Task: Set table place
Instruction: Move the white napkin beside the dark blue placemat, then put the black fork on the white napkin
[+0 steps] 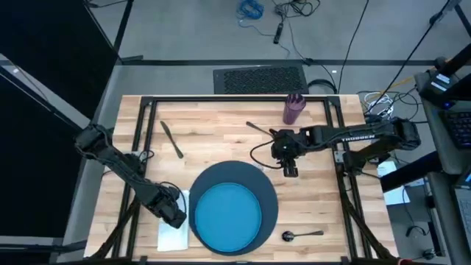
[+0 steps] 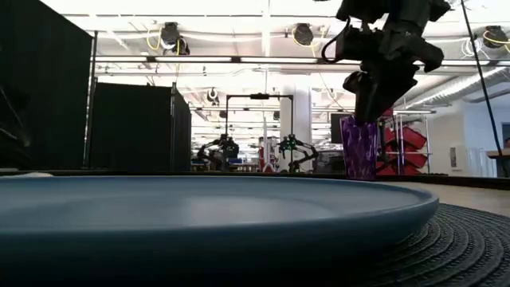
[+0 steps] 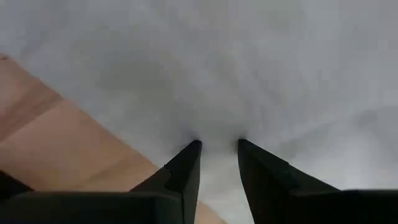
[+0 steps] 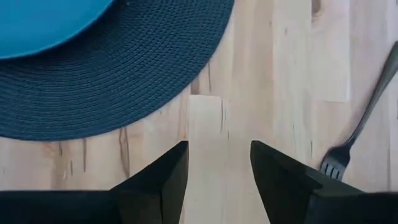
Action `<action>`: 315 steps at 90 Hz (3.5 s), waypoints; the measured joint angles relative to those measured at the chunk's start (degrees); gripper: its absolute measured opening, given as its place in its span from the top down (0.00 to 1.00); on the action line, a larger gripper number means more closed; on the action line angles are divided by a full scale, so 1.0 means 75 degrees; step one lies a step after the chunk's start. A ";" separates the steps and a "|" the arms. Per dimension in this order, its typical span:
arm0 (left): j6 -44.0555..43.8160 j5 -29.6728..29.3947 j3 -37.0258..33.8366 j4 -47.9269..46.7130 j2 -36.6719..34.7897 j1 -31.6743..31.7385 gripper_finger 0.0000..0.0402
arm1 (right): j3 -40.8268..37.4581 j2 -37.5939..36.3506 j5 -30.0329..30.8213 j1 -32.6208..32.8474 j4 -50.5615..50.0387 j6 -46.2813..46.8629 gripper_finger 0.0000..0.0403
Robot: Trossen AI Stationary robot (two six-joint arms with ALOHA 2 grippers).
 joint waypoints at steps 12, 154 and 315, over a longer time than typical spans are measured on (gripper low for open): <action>0.0260 -0.0241 0.0108 -0.0053 -0.0023 0.0003 0.77 | 0.0002 0.0000 0.0000 -0.0006 0.0002 -0.0025 0.60; 1.4434 -0.0391 0.3956 0.3092 0.0871 0.9197 0.77 | -0.2218 -0.3343 0.0833 0.1230 0.1411 0.3768 0.60; 1.5797 0.0886 0.9777 0.0719 0.6893 0.8580 0.77 | -0.4969 -0.3646 0.1195 0.1501 0.8746 0.4300 0.60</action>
